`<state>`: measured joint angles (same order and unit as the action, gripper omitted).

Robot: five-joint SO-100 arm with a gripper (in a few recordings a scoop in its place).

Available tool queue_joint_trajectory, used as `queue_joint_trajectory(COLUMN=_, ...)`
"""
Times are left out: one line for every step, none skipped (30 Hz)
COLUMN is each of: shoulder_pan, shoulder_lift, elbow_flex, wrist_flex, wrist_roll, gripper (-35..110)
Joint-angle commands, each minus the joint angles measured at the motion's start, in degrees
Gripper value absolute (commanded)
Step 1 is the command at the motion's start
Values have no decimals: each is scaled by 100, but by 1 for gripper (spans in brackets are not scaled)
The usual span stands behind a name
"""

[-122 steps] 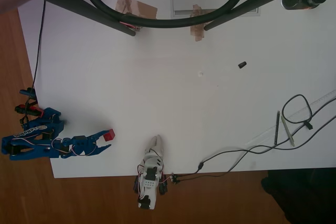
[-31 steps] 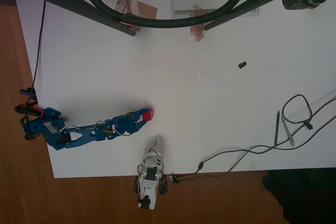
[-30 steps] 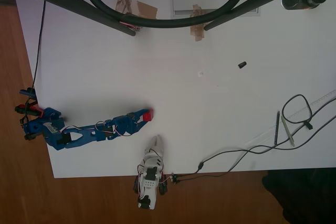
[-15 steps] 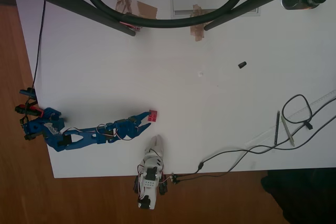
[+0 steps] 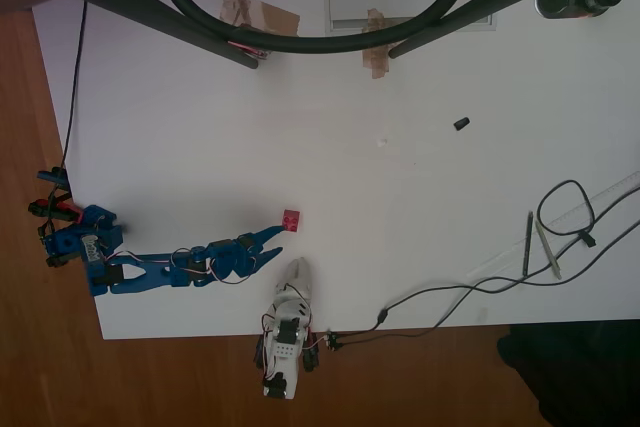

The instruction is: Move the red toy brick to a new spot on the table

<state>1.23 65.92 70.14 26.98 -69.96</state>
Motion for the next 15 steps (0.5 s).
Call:
queue_joint_trajectory(shoulder_pan=255, shoulder_lift=2329, elbow_flex=1362, wrist_flex=264, wrist_roll=-176, gripper=19)
queue_joint_trajectory(shoulder_pan=299, shoulder_lift=2856, elbow_flex=2030, wrist_flex=290, wrist_roll=-281, gripper=18)
queue_joint_trajectory(shoulder_pan=343, shoulder_lift=3428, elbow_flex=2769, wrist_flex=325, wrist_roll=-422, gripper=16)
queue_joint_trajectory(shoulder_pan=360, shoulder_lift=4017, elbow_flex=3507, wrist_flex=387, wrist_roll=-554, gripper=15)
queue_joint_trajectory(shoulder_pan=369, shoulder_lift=4597, elbow_flex=4210, wrist_flex=483, wrist_roll=-642, gripper=14)
queue_joint_trajectory(shoulder_pan=369, shoulder_lift=5186, elbow_flex=4904, wrist_flex=606, wrist_roll=-729, gripper=12)
queue_joint_trajectory(shoulder_pan=343, shoulder_lift=5801, elbow_flex=5607, wrist_flex=703, wrist_roll=-765, gripper=11)
queue_joint_trajectory(shoulder_pan=299, shoulder_lift=6407, elbow_flex=6214, wrist_flex=809, wrist_roll=-765, gripper=9)
queue_joint_trajectory(shoulder_pan=237, shoulder_lift=6970, elbow_flex=6750, wrist_flex=993, wrist_roll=-765, gripper=8)
queue_joint_trajectory(shoulder_pan=185, shoulder_lift=7471, elbow_flex=7216, wrist_flex=1195, wrist_roll=-747, gripper=6)
queue_joint_trajectory(shoulder_pan=132, shoulder_lift=7884, elbow_flex=7594, wrist_flex=1397, wrist_roll=-721, gripper=4)
queue_joint_trajectory(shoulder_pan=105, shoulder_lift=8139, elbow_flex=7866, wrist_flex=1617, wrist_roll=-668, gripper=3)
queue_joint_trajectory(shoulder_pan=97, shoulder_lift=8271, elbow_flex=8060, wrist_flex=1793, wrist_roll=-606, gripper=1)
queue_joint_trajectory(shoulder_pan=79, shoulder_lift=8411, elbow_flex=8306, wrist_flex=1881, wrist_roll=-598, gripper=0)
queue_joint_trajectory(shoulder_pan=53, shoulder_lift=8622, elbow_flex=8613, wrist_flex=1907, wrist_roll=-650, gripper=0)
